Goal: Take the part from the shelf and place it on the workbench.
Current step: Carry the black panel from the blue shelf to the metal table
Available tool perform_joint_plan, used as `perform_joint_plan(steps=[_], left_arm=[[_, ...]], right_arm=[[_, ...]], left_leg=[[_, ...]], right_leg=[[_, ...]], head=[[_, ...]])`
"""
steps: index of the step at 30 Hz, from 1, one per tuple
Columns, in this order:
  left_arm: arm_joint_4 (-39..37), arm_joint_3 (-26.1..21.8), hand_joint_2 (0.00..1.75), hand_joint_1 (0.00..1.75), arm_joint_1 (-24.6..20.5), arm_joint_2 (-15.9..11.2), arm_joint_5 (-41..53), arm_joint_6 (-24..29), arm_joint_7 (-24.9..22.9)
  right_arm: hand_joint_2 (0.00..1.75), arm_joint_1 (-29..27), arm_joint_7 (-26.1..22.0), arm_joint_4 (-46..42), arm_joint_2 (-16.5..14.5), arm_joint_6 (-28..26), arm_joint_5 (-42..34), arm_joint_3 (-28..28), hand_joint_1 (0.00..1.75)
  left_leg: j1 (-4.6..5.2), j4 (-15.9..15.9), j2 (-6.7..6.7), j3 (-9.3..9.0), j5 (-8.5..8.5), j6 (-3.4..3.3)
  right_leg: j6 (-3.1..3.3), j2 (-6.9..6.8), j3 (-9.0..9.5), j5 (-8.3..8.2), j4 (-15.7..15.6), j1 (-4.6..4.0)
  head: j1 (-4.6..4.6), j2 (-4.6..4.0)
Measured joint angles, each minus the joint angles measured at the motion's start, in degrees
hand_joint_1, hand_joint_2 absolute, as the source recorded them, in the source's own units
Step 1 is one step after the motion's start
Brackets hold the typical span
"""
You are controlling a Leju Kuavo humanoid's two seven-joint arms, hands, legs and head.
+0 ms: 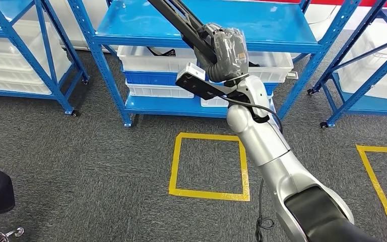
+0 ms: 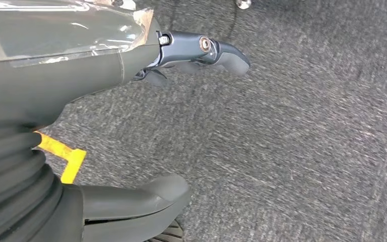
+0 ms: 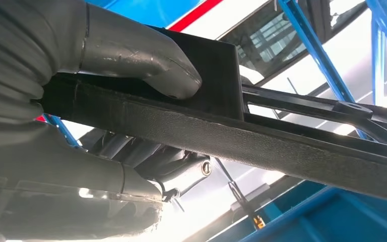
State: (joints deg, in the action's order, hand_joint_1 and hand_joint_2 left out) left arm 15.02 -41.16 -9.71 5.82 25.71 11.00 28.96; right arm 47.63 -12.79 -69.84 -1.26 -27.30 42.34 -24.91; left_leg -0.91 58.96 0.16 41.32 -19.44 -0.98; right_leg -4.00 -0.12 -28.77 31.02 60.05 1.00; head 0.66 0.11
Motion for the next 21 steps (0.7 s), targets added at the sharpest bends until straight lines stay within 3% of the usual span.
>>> perform_joint_plan(steps=[2, 3, 4, 6, 8, 9, 10, 11, 12, 14, 15, 16, 19, 21], left_arm=[[-0.01, -0.24, 1.75, 0.00, 0.11, -0.07, -0.27, 0.05, 0.14], [-0.01, -0.44, 1.75, 0.00, 0.19, -0.13, -0.40, 0.08, 0.22], [-0.02, -0.63, 1.75, 0.00, 0.30, -0.16, -0.49, 0.10, 0.28], [-0.04, -0.90, 1.75, 0.00, 0.57, -0.22, -0.55, 0.12, 0.44], [-0.05, -1.11, 1.75, 0.00, 0.71, -0.28, -0.58, 0.14, 0.53], [-0.05, -1.22, 1.75, 0.00, 0.72, -0.32, -0.60, 0.14, 0.54], [-0.05, -1.32, 1.75, 0.00, 0.72, -0.36, -0.61, 0.15, 0.55], [-0.05, -1.37, 1.75, 0.00, 0.72, -0.38, -0.61, 0.15, 0.56], [-0.05, -1.40, 1.75, 0.00, 0.71, -0.39, -0.62, 0.15, 0.58], [-0.04, -1.41, 1.75, 0.00, 0.62, -0.48, -0.61, 0.15, 0.69], [-0.03, -1.42, 1.75, 0.00, 0.60, -0.53, -0.59, 0.15, 0.77], [-0.03, -1.42, 1.75, 0.00, 0.59, -0.57, -0.57, 0.15, 0.82], [-0.04, -1.45, 1.75, 0.00, 0.61, -0.52, -0.53, 0.03, 0.95], [-0.04, -1.48, 1.75, 0.00, 0.54, -0.46, -0.56, -0.20, 1.08]], right_arm=[[1.75, 0.63, -0.50, 0.51, -0.38, 0.00, -0.37, -0.13, 1.75], [1.75, 0.99, -0.76, 0.92, -0.46, -0.02, -0.58, -0.19, 1.75], [1.75, 1.27, -1.09, 1.33, -0.58, -0.05, -0.84, -0.25, 1.75], [1.75, 1.49, -1.75, 2.00, -0.90, -0.14, -1.35, -0.34, 1.75], [1.75, 1.50, -2.18, 2.50, -1.20, -0.20, -1.66, -0.44, 1.75], [1.75, 1.49, -2.30, 2.78, -1.30, -0.21, -1.73, -0.49, 1.75], [1.75, 1.48, -2.38, 3.03, -1.36, -0.22, -1.79, -0.55, 1.75], [1.75, 1.48, -2.45, 3.27, -1.41, -0.24, -1.85, -0.61, 1.75], [1.75, 1.48, -2.54, 3.46, -1.45, -0.25, -1.93, -0.68, 1.75], [1.75, 1.53, -2.64, 3.66, -1.50, -0.31, -2.05, -0.76, 1.75], [1.75, 1.57, -2.67, 3.71, -1.51, -0.35, -2.10, -0.78, 1.75], [1.75, 1.61, -2.67, 3.76, -1.56, -0.39, -2.14, -0.80, 1.75], [1.75, 1.59, -2.66, 3.87, -1.57, -0.48, -2.19, -0.86, 1.75], [1.75, 1.59, -2.65, 3.92, -1.39, -0.55, -2.21, -0.86, 1.75]], left_leg=[[0.10, -0.55, -0.02, 0.18, 1.39, 0.71], [0.02, -0.76, -0.08, 0.38, 1.68, 1.01], [-0.09, -0.40, -0.11, 0.77, 0.96, 1.28], [-0.31, 3.72, -0.13, 2.22, -3.86, 1.71], [-0.32, 11.51, -0.15, 3.90, -9.41, 2.04], [-0.32, 14.70, -0.17, 4.18, -10.52, 2.10], [-0.31, 16.13, -0.18, 3.64, -10.39, 2.04], [-0.29, 15.48, -0.19, 2.08, -9.42, 1.85], [-0.24, 12.87, -0.25, -0.47, -8.20, 1.50], [0.00, 5.31, -0.46, -6.12, -7.82, 0.63], [0.19, 2.53, -0.56, -7.93, -8.18, 0.29], [0.45, 0.93, -0.61, -8.78, -8.56, -0.03], [0.64, -0.76, -0.35, -8.65, -7.11, -1.08], [0.31, -1.73, -0.01, -7.88, -5.73, -1.74]], right_leg=[[1.05, 0.20, 0.16, 0.21, -1.71, -0.39], [1.56, 0.14, -0.24, -0.31, -1.68, -0.07], [2.27, 0.08, -0.65, -0.92, -1.60, 0.11], [3.61, -0.10, -1.69, -2.35, -1.64, 0.42], [4.21, -0.14, -3.18, -3.59, -1.56, -0.01], [4.26, -0.15, -3.92, -4.15, -1.49, -0.21], [4.28, -0.15, -4.65, -4.67, -1.40, -0.39], [4.25, -0.13, -5.35, -5.14, -1.27, -0.54], [4.18, -0.10, -5.96, -5.57, -1.14, -0.66], [3.79, -0.05, -6.83, -6.26, -0.94, -0.88], [3.43, -0.06, -7.07, -6.64, -0.93, -0.90], [2.99, -0.10, -7.26, -7.07, -1.00, -0.80], [1.98, -0.13, -8.02, -7.46, -0.84, -0.66], [2.22, 0.00, -9.69, -4.60, 2.40, -0.75]], head=[[-0.10, 0.00], [-0.06, 0.00], [-0.11, 0.00], [-0.18, 0.00], [-0.21, 0.00], [-0.21, 0.00], [-0.22, 0.00], [-0.22, 0.00], [-0.23, 0.00], [-0.19, 0.00], [-0.17, 0.00], [-0.16, 0.00], [-0.17, 0.00], [-0.03, 0.00]])
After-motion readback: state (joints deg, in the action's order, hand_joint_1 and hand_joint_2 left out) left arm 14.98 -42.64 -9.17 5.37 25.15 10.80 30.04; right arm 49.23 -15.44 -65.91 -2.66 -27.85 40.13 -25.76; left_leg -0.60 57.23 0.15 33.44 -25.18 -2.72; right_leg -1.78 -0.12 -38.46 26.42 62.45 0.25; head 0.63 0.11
